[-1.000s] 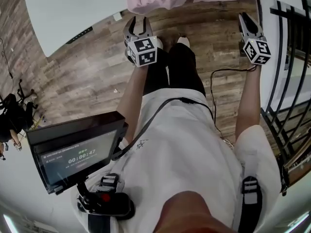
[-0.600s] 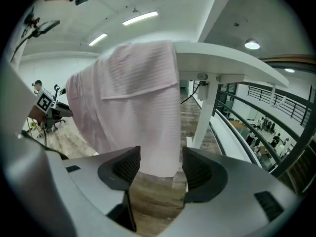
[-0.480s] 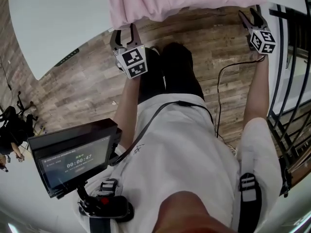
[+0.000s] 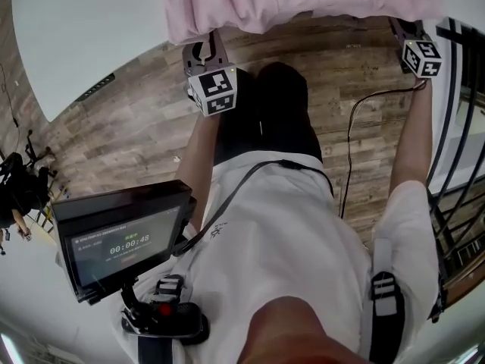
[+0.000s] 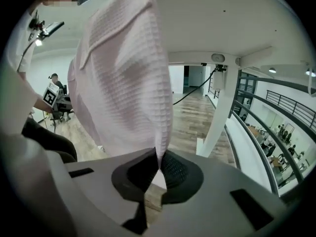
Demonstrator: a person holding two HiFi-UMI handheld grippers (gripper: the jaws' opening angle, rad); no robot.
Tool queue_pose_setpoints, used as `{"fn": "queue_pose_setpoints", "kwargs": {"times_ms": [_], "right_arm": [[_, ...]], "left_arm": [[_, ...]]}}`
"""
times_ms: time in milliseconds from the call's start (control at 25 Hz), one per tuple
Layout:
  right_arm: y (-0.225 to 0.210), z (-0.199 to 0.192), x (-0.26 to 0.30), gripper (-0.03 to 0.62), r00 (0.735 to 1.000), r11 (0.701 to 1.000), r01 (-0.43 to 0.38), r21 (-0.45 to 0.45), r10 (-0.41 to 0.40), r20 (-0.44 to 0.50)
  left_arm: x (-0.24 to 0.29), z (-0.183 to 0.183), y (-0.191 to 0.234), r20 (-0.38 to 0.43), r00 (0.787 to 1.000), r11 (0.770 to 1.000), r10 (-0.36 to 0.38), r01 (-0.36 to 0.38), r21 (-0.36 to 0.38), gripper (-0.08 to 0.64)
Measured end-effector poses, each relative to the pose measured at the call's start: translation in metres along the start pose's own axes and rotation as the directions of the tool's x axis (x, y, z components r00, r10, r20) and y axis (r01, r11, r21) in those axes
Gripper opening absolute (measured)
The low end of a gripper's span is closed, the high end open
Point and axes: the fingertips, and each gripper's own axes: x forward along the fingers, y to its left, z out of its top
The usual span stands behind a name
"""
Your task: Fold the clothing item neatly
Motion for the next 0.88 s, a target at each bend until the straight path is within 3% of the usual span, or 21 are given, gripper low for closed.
{"fn": "queue_pose_setpoints", "kwargs": {"times_ms": [320,600,880], "right_arm": [[0.029,0.01,-0.023,0.011,1.0,0.998,-0.01,0.061,0.01,0.001],[0.109,-0.044,-0.01,0.011,0.997,0.988,-0.068,0.14,0.062,0.047],[0.149,-0.04,-0.009,0.011,0.986,0.978,-0.108,0.181,0.083,0.141]], "left_arm": [[-0.019,0.007,-0.019,-0.08,0.994,0.997,-0.072,0.072,-0.011,0.014],[-0.047,-0.067,-0.037,-0.139,0.984,0.993,-0.113,0.115,0.006,0.014],[-0.063,-0.07,-0.026,-0.109,0.989,0.994,-0.099,0.103,0.036,0.014]]}}
